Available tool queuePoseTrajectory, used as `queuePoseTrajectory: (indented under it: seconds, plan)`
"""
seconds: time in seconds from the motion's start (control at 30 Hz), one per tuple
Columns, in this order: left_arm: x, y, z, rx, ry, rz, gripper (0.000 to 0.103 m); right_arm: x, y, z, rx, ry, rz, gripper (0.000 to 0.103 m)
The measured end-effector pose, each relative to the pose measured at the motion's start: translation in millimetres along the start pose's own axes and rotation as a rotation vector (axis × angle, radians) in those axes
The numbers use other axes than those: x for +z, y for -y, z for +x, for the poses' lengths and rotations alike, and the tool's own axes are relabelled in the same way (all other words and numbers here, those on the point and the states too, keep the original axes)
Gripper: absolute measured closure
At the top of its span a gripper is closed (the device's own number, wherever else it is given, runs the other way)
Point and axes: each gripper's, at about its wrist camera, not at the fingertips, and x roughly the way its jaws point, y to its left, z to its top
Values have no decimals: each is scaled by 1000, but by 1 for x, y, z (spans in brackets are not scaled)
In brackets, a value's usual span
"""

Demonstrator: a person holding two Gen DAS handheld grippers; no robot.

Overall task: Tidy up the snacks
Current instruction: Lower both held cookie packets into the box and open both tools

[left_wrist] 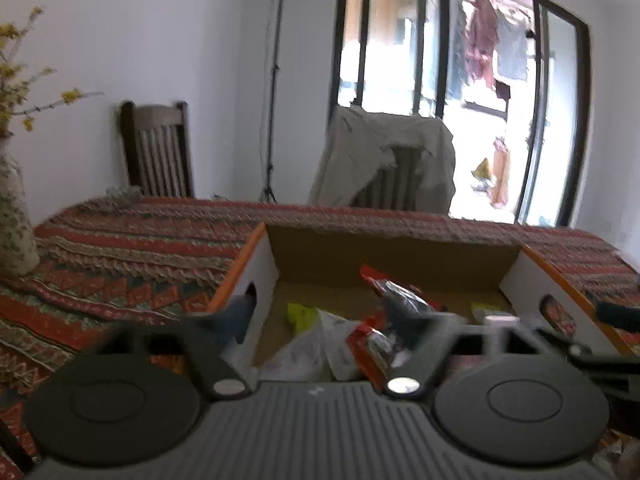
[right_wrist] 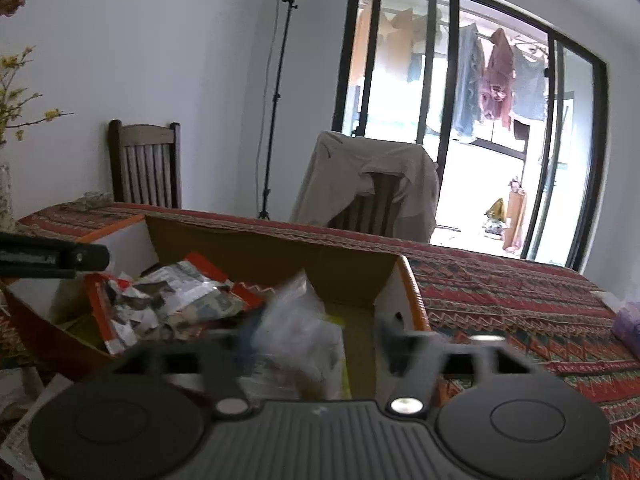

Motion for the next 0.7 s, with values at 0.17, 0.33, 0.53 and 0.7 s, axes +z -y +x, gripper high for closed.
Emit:
queuePoseTrajectory:
  seconds: [0.17, 0.33, 0.53, 0.7]
  plan:
    - [0, 0, -5, 18, 33, -11, 0, 1, 3, -8, -7, 36, 20, 0]
    - [3, -1, -9, 20, 44, -24, 0, 3, 6, -12, -2, 63, 41, 0]
    - [4, -6, -10, 20, 43, -49, 0, 4, 8, -14, -2, 74, 54, 0]
    - [6, -8, -15, 16, 46, -64, 0, 5, 12, -19, -2, 98, 75, 0]
